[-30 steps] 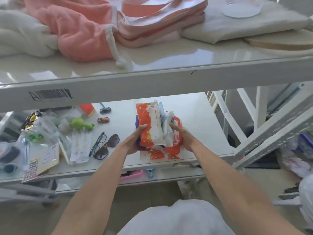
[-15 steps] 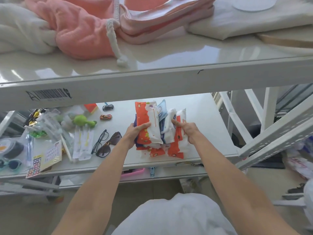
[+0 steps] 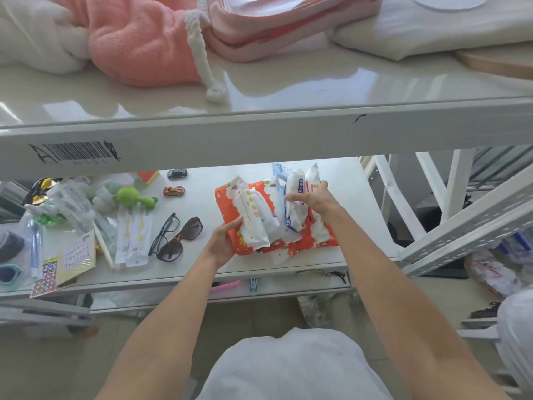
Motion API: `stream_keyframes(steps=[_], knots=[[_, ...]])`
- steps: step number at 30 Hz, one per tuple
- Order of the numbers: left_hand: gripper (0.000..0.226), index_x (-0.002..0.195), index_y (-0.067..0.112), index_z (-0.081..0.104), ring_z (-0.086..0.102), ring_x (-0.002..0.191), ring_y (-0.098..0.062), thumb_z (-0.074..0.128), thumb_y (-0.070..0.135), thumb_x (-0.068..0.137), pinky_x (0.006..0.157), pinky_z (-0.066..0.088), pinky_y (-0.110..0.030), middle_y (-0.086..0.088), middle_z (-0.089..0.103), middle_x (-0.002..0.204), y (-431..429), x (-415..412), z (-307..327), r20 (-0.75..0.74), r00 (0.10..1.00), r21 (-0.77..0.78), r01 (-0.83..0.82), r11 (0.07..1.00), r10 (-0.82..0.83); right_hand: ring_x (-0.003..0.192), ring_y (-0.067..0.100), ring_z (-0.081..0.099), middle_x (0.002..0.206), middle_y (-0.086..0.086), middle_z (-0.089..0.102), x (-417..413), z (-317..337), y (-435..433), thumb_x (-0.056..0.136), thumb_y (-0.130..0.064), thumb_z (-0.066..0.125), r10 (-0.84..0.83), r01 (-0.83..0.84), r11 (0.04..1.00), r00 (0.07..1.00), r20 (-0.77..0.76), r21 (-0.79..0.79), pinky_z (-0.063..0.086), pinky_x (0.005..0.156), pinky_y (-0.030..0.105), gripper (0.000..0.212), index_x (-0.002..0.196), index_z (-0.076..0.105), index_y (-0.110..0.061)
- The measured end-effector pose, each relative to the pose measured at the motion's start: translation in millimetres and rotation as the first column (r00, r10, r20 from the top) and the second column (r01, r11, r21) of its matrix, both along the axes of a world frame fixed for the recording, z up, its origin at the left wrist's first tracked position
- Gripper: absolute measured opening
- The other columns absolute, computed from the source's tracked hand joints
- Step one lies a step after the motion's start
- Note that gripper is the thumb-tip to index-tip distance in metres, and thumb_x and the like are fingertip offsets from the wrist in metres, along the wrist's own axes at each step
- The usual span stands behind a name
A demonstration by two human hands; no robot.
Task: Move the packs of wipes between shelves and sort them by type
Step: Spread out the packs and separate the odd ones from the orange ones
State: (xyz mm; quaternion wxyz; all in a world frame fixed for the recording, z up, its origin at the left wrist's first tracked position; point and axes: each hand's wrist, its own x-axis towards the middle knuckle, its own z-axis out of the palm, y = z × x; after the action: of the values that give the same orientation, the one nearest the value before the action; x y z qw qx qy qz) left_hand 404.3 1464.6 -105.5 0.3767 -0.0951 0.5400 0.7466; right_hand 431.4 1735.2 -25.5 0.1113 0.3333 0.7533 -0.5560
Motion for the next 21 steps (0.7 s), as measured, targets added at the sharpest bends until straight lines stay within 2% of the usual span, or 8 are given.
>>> stream_keyframes(steps=[4, 7, 9, 12, 14, 16, 18, 21], knots=[[0.034, 0.125, 0.013, 0.064, 0.071, 0.067, -0.017, 0.056, 0.033, 0.099, 0.047, 0.051, -0.026, -0.002, 0.076, 0.094, -21, -3, 2, 0.081, 0.995, -0.053, -0.049, 0.997, 0.054, 0.100, 0.028, 0.056, 0.120, 0.010, 0.058, -2, -1, -17, 0.080, -0.044, 0.078, 0.000, -0.003, 0.975, 1.000, 0.012, 0.223, 0.049, 0.081, 0.037, 0.082, 0.138, 0.029, -0.014], [0.029, 0.113, 0.010, 0.070, 0.070, 0.061, -0.018, 0.069, 0.028, 0.090, 0.048, 0.054, -0.027, 0.000, 0.074, 0.080, -22, -17, 10, 0.033, 0.995, -0.208, -0.083, 0.975, 0.092, 0.101, 0.033, 0.062, 0.116, 0.011, 0.062, 1, -2, -28, 0.069, -0.057, 0.071, -0.023, 0.011, 0.955, 0.999, 0.037, 0.298, 0.056, 0.092, 0.048, 0.085, 0.133, 0.027, -0.022], [0.042, 0.116, 0.003, 0.071, 0.068, 0.061, -0.021, 0.080, 0.021, 0.080, 0.057, 0.059, -0.033, -0.003, 0.073, 0.079, -20, -28, 6, -0.039, 0.988, -0.369, -0.151, 0.917, 0.147, 0.104, 0.036, 0.062, 0.116, 0.013, 0.061, 3, -5, -34, 0.063, -0.060, 0.067, -0.032, 0.014, 0.941, 0.998, 0.047, 0.338, 0.055, 0.093, 0.052, 0.088, 0.132, 0.025, -0.026], [0.046, 0.120, 0.001, 0.070, 0.068, 0.061, -0.020, 0.082, 0.021, 0.080, 0.063, 0.059, -0.034, -0.005, 0.072, 0.081, -9, -30, 1, -0.095, 0.982, -0.456, -0.190, 0.870, 0.165, 0.113, 0.043, 0.058, 0.125, 0.020, 0.053, 4, -12, -48, 0.068, -0.061, 0.072, -0.003, -0.029, 0.895, 0.998, 0.070, 0.446, 0.052, 0.096, 0.055, 0.100, 0.145, 0.014, -0.032], [0.045, 0.122, 0.002, 0.069, 0.070, 0.066, -0.021, 0.078, 0.025, 0.085, 0.065, 0.060, -0.033, -0.007, 0.074, 0.087, 3, -29, 0, -0.120, 0.985, -0.461, -0.169, 0.871, 0.128, 0.127, 0.049, 0.048, 0.138, 0.026, 0.042, 3, -19, -63, 0.073, -0.067, 0.074, 0.068, -0.113, 0.858, 0.992, 0.107, 0.501, 0.046, 0.103, 0.060, 0.112, 0.153, 0.002, -0.035], [0.066, 0.129, 0.005, 0.063, 0.074, 0.086, -0.025, 0.079, 0.044, 0.079, 0.076, 0.063, -0.040, -0.013, 0.073, 0.112, 11, -29, 3, -0.145, 0.988, -0.524, -0.125, 0.842, 0.057, 0.139, 0.053, 0.034, 0.149, 0.029, 0.030, 2, -25, -74, 0.072, -0.083, 0.064, 0.110, -0.173, 0.826, 0.983, 0.148, 0.536, 0.035, 0.110, 0.066, 0.119, 0.156, -0.007, -0.038], [0.105, 0.147, 0.009, 0.043, 0.062, 0.121, -0.034, 0.074, 0.067, 0.065, 0.101, 0.054, -0.052, -0.017, 0.052, 0.142, 11, -32, 1, -0.162, 0.985, -0.688, -0.067, 0.723, -0.063, 0.145, 0.054, 0.025, 0.156, 0.029, 0.023, 0, -26, -75, 0.072, -0.096, 0.044, 0.141, -0.203, 0.820, 0.978, 0.155, 0.535, 0.023, 0.115, 0.069, 0.114, 0.157, -0.009, -0.043], [0.122, 0.161, 0.016, 0.012, 0.032, 0.147, -0.038, 0.073, 0.073, 0.072, 0.117, 0.036, -0.056, -0.019, 0.022, 0.159, 9, -26, 9, -0.202, 0.952, -0.790, -0.020, 0.612, -0.230, 0.146, 0.047, 0.027, 0.156, 0.026, 0.032, 6, -28, -56, 0.083, -0.093, 0.028, 0.178, -0.188, 0.870, 0.982, 0.066, 0.456, 0.018, 0.118, 0.065, 0.086, 0.156, 0.003, -0.056]])
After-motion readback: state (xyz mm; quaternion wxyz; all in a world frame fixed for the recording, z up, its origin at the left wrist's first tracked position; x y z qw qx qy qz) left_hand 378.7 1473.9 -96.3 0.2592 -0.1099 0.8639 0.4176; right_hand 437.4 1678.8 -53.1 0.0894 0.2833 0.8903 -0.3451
